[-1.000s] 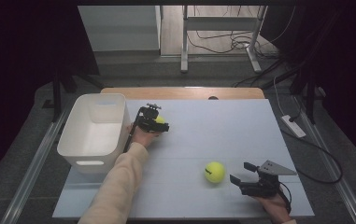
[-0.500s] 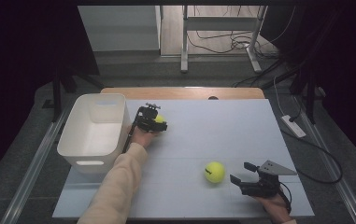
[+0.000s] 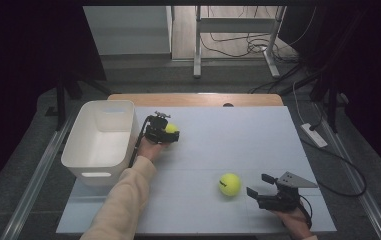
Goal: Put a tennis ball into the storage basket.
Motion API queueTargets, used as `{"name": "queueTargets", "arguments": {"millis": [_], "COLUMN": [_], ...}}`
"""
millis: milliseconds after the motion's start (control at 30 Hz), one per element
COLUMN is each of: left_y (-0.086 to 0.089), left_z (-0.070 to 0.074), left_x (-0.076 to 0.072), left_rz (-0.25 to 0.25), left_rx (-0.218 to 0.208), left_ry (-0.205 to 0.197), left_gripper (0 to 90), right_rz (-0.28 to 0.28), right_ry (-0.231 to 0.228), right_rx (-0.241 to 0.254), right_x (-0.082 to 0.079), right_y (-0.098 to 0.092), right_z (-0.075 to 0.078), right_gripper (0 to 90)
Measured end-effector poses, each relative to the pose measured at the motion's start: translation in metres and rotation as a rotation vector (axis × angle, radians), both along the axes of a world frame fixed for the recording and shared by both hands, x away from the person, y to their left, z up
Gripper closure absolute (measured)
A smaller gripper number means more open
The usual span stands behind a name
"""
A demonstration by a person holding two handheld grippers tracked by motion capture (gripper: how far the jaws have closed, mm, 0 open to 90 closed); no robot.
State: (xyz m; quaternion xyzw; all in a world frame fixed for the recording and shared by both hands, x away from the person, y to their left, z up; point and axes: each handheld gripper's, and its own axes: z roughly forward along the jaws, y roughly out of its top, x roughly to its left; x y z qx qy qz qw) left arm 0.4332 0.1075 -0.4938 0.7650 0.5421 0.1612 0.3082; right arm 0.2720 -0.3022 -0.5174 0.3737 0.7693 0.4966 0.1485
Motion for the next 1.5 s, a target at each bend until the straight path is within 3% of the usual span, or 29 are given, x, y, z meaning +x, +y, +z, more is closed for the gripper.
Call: {"name": "queueTargets", "arguments": {"millis": [967,1500], "left_y": [0.004,0.004], "left_z": [0.029,0.041], "left_x": [-0.037,-0.051], "left_rz": [-0.066,-0.116], "left_rx": [-0.12,-0.155], "left_ry": [-0.12,-0.175], "left_gripper": [27.4,27.4], "right_rz": [-0.003,-0.006], "right_ry": [-0.003,-0.005], "right_rx": [-0.007,-0.009], "right_x": [0.0,0.0], "right_y": [0.0,0.0], "right_z": [0.0,0.0], "right_gripper": [16.2,16.3]}}
